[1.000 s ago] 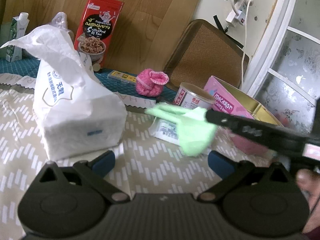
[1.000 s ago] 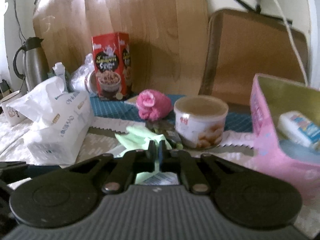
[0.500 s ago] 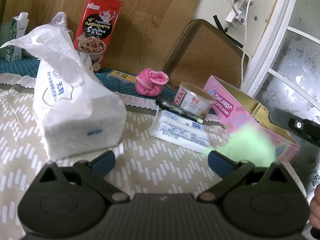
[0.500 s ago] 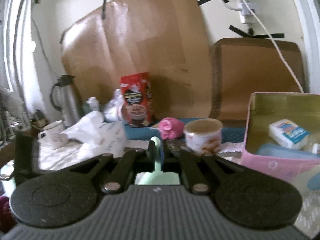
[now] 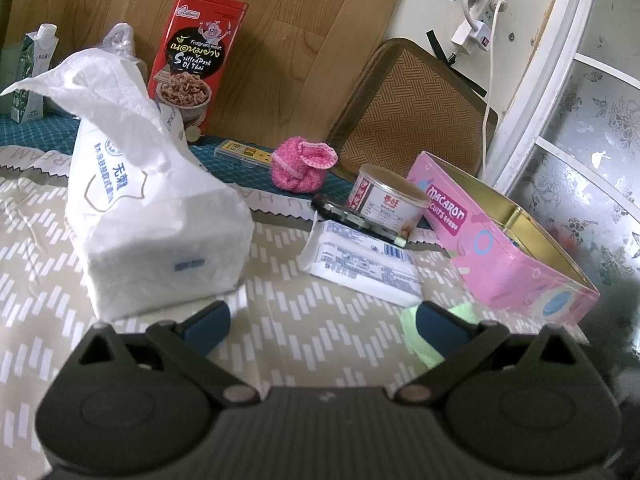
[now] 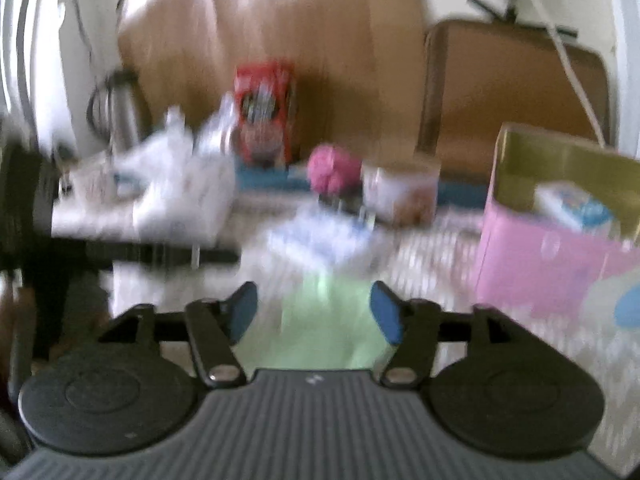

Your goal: Organize soft objects

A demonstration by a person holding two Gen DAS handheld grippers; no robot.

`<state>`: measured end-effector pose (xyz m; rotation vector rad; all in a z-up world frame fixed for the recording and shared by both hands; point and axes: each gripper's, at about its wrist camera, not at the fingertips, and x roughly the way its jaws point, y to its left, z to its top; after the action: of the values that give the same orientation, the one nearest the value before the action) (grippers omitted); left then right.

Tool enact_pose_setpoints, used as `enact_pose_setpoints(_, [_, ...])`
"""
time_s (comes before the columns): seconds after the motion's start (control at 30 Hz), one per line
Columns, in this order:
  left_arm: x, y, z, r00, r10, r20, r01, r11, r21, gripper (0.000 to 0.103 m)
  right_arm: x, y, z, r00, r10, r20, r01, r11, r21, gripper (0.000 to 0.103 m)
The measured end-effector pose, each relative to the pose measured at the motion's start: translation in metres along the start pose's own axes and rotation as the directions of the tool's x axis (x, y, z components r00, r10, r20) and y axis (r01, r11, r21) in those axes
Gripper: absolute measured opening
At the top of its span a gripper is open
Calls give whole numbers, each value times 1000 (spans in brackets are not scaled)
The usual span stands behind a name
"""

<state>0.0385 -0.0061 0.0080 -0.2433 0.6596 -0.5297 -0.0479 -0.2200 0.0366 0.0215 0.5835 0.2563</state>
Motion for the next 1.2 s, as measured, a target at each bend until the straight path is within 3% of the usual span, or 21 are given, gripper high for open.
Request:
enact_pose_setpoints(0.07, [0,0,0,1000,0,-1,0,1000,0,103,11,7,-14,996,-46,-80,42,998,-50,70])
enact_pose_setpoints(0.13, [0,0,0,1000,0,0,0,1000,0,103,10,17,-22,997,-68,-49,62,992,-110,46])
enact_pose_setpoints(0.17, [0,0,0,1000,-1,0,1,1000,0,103,10,21,-21,998,-38,-50,32,993,-114,19])
enact_pose_setpoints(0.2, [0,0,0,1000,-1,0,1,1000,-1,103,10,24,-20,998,-41,-46,35,991,-128,9])
enact_pose_setpoints(0.3, [0,1,0,1000,-4,0,4,1000,-5,103,12,34,-17,998,-51,-31,45,984,-173,8])
enact_pose_setpoints(0.43, [0,0,0,1000,-3,0,3,1000,-4,103,-3,35,-8,999,22,44,-14,986,-163,9])
enact_pose_setpoints(0.53, [0,0,0,1000,-3,0,3,1000,-4,103,-6,34,-8,998,28,61,-16,984,-180,14])
enact_pose_setpoints(0.6, [0,0,0,1000,-3,0,3,1000,-4,103,7,35,-13,1000,-4,-26,-1,982,-191,37])
enact_pose_setpoints(0.63, [0,0,0,1000,-3,-1,3,1000,-4,103,14,33,-19,997,-34,-65,21,982,-188,41])
enact_pose_setpoints(0.67, [0,0,0,1000,-3,-1,3,1000,-4,103,10,30,-21,999,-36,-28,31,986,-164,51])
enact_pose_setpoints(0.73, [0,0,0,1000,-2,-1,2,1000,-2,103,8,24,-19,999,-4,-45,-1,992,-123,54])
enact_pose_setpoints(0.9, [0,0,0,1000,-3,-1,3,1000,0,103,-5,19,-13,1000,23,18,-22,996,-84,81])
enact_pose_setpoints(1.2, [0,0,-1,1000,-8,-1,8,1000,-1,103,15,23,-23,998,31,-59,-34,998,-62,89])
